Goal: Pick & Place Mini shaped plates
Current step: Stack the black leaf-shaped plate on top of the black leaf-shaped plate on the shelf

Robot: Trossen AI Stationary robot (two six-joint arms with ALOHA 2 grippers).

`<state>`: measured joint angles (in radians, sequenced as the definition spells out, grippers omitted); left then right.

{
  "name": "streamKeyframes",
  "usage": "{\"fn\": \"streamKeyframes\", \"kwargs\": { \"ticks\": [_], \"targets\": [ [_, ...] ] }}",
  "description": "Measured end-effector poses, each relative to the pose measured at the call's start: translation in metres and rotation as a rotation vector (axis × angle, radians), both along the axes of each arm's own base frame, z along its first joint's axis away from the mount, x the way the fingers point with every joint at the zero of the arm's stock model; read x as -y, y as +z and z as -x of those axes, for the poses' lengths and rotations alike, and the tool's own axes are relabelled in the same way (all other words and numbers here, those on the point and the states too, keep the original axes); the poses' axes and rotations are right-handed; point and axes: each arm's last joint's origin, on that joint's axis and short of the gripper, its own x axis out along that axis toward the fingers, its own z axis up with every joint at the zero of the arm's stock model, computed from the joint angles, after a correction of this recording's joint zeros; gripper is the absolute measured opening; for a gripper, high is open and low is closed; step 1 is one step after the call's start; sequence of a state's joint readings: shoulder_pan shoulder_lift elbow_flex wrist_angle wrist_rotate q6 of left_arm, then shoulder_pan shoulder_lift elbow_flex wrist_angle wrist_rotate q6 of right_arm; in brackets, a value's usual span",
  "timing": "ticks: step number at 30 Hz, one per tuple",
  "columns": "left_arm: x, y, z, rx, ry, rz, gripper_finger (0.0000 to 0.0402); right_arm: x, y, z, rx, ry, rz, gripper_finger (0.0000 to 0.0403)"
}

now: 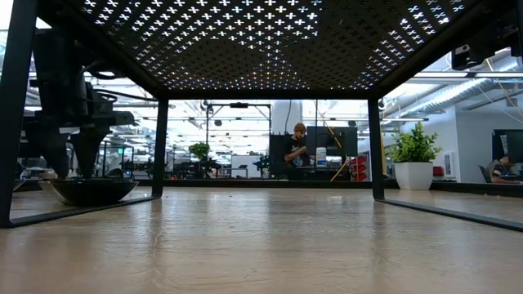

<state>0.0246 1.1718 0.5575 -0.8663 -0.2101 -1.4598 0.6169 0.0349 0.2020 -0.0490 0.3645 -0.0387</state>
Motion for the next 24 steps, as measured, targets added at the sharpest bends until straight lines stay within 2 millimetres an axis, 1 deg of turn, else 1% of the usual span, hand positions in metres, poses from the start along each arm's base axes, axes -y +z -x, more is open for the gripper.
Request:
{"fn": "streamKeyframes", "kwargs": {
  "ticks": [5,14,24],
  "targets": [
    [0.0,0.0,0.0,-0.004,0.001,0.0,0.0177,0.0,0.0,0.0,0.0,0.0,0.001,0.0165],
    [0.0,-0.012,-0.007,-0.055,0.01,0.001,0.0177,0.0,0.0,0.0,0.0,0.0,0.0,0.0165],
    [0.0,-0.014,-0.018,0.015,-0.061,-0.007,0.0177,0.0,0.0,0.0,0.0,0.0,0.0,0.0165]
  ]
}}
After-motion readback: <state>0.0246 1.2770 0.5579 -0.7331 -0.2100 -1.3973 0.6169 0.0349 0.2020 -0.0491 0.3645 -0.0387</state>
